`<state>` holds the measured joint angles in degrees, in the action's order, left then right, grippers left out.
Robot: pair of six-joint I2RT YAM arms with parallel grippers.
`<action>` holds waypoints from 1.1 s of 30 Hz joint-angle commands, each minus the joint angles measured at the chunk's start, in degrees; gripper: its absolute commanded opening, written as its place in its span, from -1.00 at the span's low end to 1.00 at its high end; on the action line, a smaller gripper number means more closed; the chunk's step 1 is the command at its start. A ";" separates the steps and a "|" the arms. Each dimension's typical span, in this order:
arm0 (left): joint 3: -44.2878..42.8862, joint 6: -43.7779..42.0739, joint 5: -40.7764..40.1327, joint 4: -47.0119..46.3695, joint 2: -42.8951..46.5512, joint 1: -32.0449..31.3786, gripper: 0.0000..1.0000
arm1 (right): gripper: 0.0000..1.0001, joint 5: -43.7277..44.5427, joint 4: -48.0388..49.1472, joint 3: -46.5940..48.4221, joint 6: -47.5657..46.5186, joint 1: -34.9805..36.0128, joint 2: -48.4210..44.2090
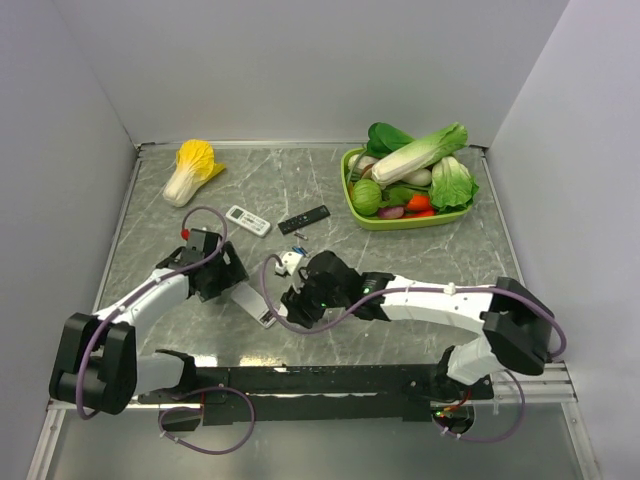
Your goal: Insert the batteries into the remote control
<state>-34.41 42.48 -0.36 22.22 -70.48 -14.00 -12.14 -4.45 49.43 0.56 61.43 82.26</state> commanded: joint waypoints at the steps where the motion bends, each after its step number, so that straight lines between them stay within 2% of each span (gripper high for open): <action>1: -0.92 0.24 -0.17 -6.84 -1.49 0.46 0.73 | -1.00 8.78 4.18 2.77 9.90 1.06 4.22; 7: -0.75 0.23 4.31 -7.10 -5.63 0.46 0.58 | -1.00 12.05 6.91 3.39 13.68 2.64 8.61; 11: 1.62 1.64 7.30 -8.06 -5.20 0.46 0.57 | -1.00 13.90 8.22 3.74 16.05 3.08 11.16; 24: 4.97 2.43 11.26 -8.15 -2.74 0.46 0.39 | -1.00 12.58 10.69 4.79 11.40 4.66 13.36; 33: 6.82 3.14 12.75 -8.42 -1.07 0.46 0.35 | -1.00 14.78 8.58 4.19 14.82 5.37 14.25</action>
<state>-29.74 44.82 10.59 10.94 -72.20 -13.41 0.91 3.46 52.71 13.56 66.30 95.94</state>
